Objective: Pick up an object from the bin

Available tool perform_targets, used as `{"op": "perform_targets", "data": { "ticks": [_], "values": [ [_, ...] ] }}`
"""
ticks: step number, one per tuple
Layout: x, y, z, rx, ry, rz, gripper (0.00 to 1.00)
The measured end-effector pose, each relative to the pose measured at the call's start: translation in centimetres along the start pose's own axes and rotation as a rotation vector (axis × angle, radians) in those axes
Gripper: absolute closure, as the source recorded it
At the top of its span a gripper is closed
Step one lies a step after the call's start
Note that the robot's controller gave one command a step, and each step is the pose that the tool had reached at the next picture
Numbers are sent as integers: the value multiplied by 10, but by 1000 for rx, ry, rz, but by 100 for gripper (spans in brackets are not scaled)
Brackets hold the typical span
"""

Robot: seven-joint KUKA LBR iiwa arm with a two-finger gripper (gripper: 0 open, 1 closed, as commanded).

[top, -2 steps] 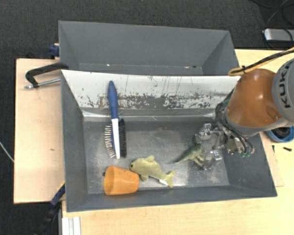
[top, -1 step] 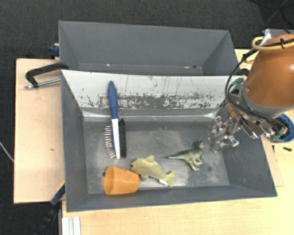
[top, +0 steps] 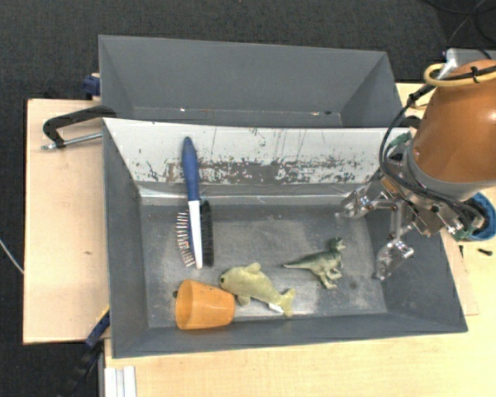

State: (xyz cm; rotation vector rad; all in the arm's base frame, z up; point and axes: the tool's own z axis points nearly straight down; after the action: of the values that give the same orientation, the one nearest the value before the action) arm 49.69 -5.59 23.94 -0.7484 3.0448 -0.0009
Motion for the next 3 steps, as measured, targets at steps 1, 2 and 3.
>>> {"op": "perform_targets", "data": {
  "ticks": [1,2,3],
  "values": [
    [0,0,0,0,0,0,100],
    [0,0,0,0,0,0,0],
    [-67,25,165,-8,7,-169,0]
  ]
}}
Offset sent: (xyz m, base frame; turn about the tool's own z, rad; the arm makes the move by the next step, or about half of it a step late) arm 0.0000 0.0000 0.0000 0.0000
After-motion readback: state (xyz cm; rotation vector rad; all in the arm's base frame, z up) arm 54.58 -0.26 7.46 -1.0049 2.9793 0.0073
